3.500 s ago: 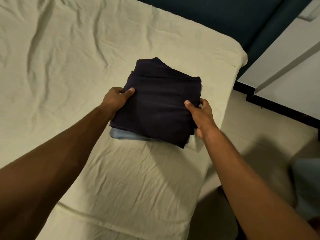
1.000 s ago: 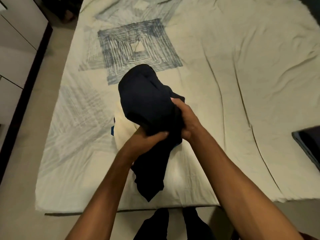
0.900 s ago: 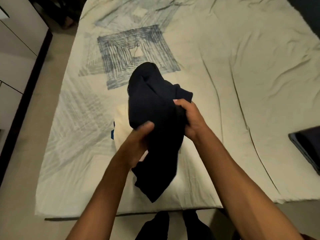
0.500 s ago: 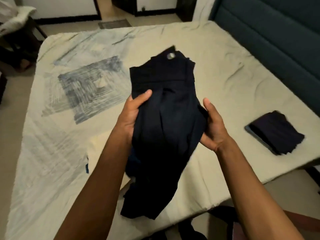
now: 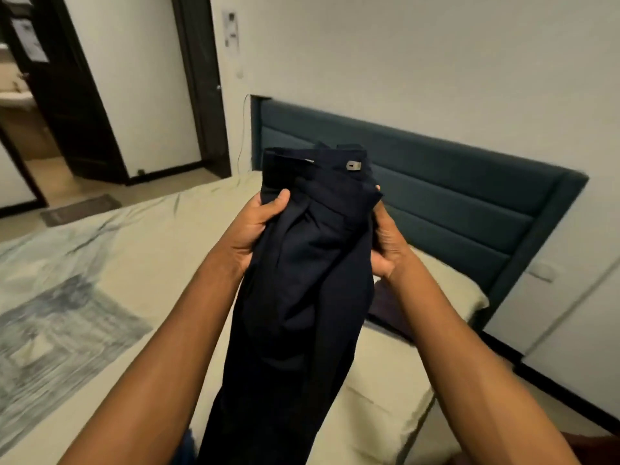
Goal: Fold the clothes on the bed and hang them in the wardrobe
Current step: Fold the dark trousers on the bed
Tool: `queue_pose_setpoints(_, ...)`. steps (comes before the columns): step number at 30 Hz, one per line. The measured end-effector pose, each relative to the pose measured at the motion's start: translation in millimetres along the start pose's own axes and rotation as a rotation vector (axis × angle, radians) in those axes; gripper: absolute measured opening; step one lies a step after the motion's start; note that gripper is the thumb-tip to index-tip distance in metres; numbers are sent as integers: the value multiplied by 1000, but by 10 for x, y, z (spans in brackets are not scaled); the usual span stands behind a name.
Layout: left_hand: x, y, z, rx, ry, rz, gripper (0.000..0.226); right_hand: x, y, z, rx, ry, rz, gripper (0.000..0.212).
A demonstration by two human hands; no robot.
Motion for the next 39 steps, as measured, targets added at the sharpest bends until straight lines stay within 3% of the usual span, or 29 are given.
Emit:
queue_pose_setpoints(4, 530, 360, -297, 88, 70, 19, 26, 174, -10, 619, -53, -50, 104, 86)
queue_pose_setpoints(6, 788, 539, -422, 122, 104, 13, 20, 276, -21, 930, -117, -80, 81, 87)
queue_pose_setpoints(9, 1202, 783, -642, 247, 177, -60, 15, 388, 23, 1515, -256, -134, -18, 60)
queue_pose_setpoints(11, 1477, 825, -776, 307, 222, -177, 12, 468, 68, 1955, -372, -287, -85, 44)
queue_pose_setpoints(16, 2070, 694, -1057, 275, 255, -570, 18, 537, 98, 2932, -403, -667, -152, 27)
queue_pose_setpoints(19, 2262, 636, -1206, 330, 273, -608, 23, 518, 89, 3245, -487, -731, -149, 18)
queue_pose_setpoints(22, 2347, 660, -1331, 381, 315, -570, 13, 513, 101, 3393, -539, -732, -162, 13)
queue_pose_setpoints(28, 2407, 531, -1533, 472, 361, -507, 25, 398, 204, 3426, -669, -767, -151, 21)
queue_pose_setpoints(32, 2407, 340, -1668, 685, 325, -544, 39, 315, 383, 3360, -905, -718, -47, 41)
queue_pose_setpoints(36, 2451, 72, -1693, 880, 255, -537, 47, 275, 715, 3163, -1176, -648, 128, 33)
queue_pose_setpoints(39, 2483, -123, -1616, 957, 218, -536, 45, 351, 973, 2971, -1325, -718, 134, 30)
Point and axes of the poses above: each hand's wrist, its own x-axis towards the middle knuckle, its own y-axis out of the palm, z = x × y, the point moved 1 cm from there along x, towards the middle knuckle, and after that the axes turned 15 degrees about x, right-handed, at the moved point
